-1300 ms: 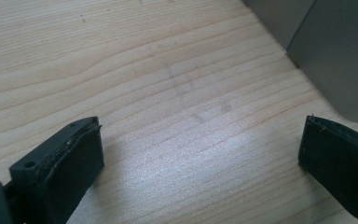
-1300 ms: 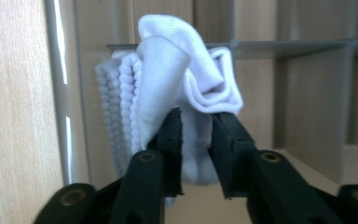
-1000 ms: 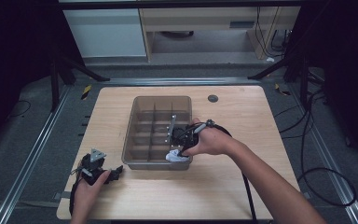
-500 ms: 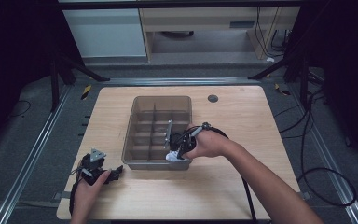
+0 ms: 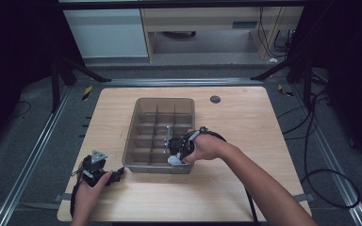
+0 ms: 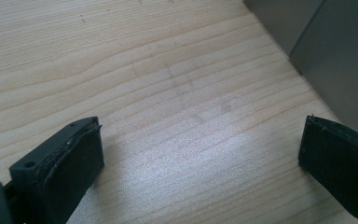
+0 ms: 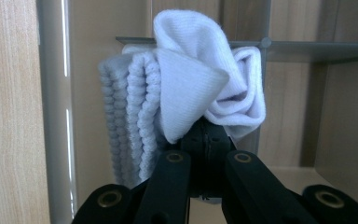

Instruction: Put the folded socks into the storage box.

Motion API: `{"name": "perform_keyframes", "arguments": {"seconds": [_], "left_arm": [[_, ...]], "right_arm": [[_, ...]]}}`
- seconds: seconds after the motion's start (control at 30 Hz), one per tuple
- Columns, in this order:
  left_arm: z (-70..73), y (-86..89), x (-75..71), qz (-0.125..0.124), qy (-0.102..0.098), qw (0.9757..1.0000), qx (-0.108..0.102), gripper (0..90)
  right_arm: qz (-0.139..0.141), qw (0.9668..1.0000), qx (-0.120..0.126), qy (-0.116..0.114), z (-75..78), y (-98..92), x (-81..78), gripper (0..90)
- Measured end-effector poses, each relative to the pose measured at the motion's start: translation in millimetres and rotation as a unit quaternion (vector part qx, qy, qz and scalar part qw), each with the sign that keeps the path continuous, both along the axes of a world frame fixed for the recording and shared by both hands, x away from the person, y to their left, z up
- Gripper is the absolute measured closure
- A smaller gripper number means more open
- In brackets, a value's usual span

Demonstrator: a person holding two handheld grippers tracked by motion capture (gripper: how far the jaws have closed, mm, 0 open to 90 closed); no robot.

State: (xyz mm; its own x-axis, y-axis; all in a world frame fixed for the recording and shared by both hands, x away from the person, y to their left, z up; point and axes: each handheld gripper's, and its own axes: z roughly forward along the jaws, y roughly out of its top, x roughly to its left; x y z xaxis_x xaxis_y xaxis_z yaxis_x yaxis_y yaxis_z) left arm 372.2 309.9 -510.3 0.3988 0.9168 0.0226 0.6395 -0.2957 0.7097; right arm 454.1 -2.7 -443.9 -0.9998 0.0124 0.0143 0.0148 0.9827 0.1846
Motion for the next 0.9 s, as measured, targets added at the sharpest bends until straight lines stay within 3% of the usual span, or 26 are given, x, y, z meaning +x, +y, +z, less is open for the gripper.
{"name": "perform_keyframes", "arguments": {"seconds": [0.23, 0.4, 0.5, 0.73, 0.9], "left_arm": [[0.0, 0.0, 0.0, 0.0, 0.0, 1.0, 0.0, 0.0], [0.0, -0.1, 0.0, 0.0, 0.0, 1.0, -0.001, 0.0], [-0.1, -0.2, 0.1, 0.001, 0.0, 1.0, -0.001, 0.0], [-0.1, -0.2, 0.2, 0.0, 0.0, 1.0, -0.001, 0.0], [-0.1, -0.3, 0.3, 0.001, 0.0, 1.0, -0.001, 0.0]], "right_arm": [[0.003, 0.9998, -0.008, -0.018, -1.9, 1.8, -4.4, 90.0], [0.0, 0.9998, -0.013, -0.016, -1.5, 2.6, -4.9, 90.0], [0.0, 0.9998, -0.003, -0.019, 1.3, 0.1, -4.4, 87.5], [-0.038, 0.9967, 0.063, -0.036, 28.6, -21.2, -1.4, 73.8], [-0.055, 0.9934, 0.086, -0.052, 40.1, -34.2, -1.4, 62.0]]}}
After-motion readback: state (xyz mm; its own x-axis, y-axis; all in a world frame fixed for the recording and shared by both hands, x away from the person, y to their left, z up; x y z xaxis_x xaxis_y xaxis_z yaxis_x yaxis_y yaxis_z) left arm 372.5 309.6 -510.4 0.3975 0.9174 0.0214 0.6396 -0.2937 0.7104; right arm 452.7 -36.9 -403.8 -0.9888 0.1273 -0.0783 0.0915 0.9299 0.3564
